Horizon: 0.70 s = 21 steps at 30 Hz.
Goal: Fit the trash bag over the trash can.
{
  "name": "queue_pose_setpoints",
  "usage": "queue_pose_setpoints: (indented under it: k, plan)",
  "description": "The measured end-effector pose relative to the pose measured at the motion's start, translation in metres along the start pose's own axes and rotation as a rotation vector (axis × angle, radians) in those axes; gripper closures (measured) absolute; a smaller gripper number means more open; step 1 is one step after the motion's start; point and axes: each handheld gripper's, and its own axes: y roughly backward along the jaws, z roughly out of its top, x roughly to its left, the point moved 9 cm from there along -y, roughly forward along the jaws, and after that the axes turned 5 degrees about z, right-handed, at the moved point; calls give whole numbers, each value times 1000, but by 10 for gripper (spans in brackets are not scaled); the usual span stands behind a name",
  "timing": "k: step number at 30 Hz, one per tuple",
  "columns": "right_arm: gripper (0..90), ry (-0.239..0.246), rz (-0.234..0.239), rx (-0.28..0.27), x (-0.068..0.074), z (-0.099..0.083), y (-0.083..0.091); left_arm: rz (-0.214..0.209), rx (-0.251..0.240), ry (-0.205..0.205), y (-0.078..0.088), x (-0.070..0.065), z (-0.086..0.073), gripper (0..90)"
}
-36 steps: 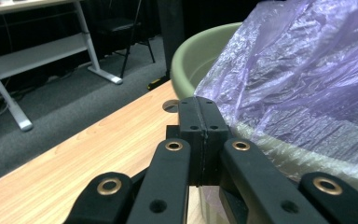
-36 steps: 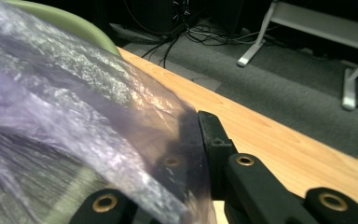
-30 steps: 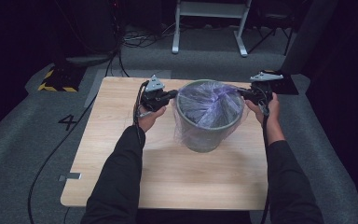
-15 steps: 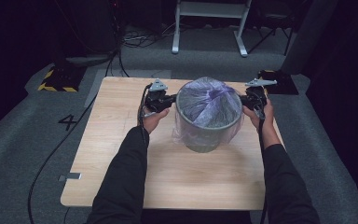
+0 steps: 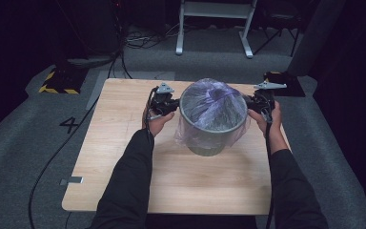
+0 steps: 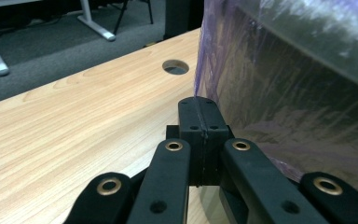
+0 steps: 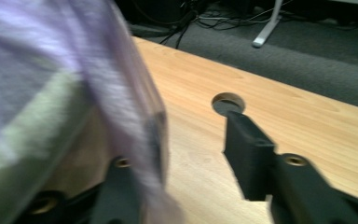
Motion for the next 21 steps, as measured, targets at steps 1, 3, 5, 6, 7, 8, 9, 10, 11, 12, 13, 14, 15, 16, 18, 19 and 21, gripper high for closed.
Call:
queue_pose_setpoints:
  k: [1, 3, 5, 6, 7, 8, 9, 10, 11, 12, 13, 14, 15, 16, 18, 19, 21]
  plan:
    - [525, 3, 0, -4, -1, 0, 2, 14, -6, 0, 1, 2, 1, 899]
    - [472, 6, 10, -4, -3, 0, 6, 12, -29, 11, 4, 4, 2, 897]
    - [395, 15, 13, 7, -5, -2, 11, 14, -42, 12, 10, 8, 3, 879]
    - [372, 22, 26, 2, -5, -1, 16, 11, -47, 12, 11, 9, 3, 885]
    - [365, 28, 32, -1, -4, -1, 18, 13, -50, 13, 13, 10, 3, 887]
    - [350, 38, 36, -4, -3, 0, 21, 9, -51, 12, 14, 10, 2, 892]
    - [343, 49, 35, -7, -3, 0, 24, 5, -48, 10, 15, 9, 2, 893]
    - [328, 68, 35, -7, -2, -1, 27, 8, -45, 4, 15, 9, 1, 894]
    - [321, 77, 45, -8, -1, -1, 28, 13, -40, -1, 14, 9, 0, 895]
    - [351, 91, 68, -15, 2, -1, 31, 15, -34, -7, 14, 10, -1, 895]
    - [382, 101, 92, -21, 4, -2, 33, 15, -30, -10, 13, 10, -1, 895]
    - [389, 105, 60, -26, 2, -2, 34, 16, -30, -10, 13, 10, -2, 895]
    - [451, 99, 45, -27, 0, -2, 34, 16, -31, -6, 12, 10, -1, 895]
    - [594, 95, 80, -42, 2, -2, 36, 17, -32, -5, 12, 10, -1, 895]
    - [685, 105, 67, -51, 2, -1, 37, 16, -27, -13, 10, 10, -2, 895]
    - [760, 110, 53, -52, 2, -1, 37, 17, -22, -19, 9, 9, -2, 895]
    - [838, 123, 48, -50, 4, -1, 35, 14, -7, -23, 7, 8, -4, 896]
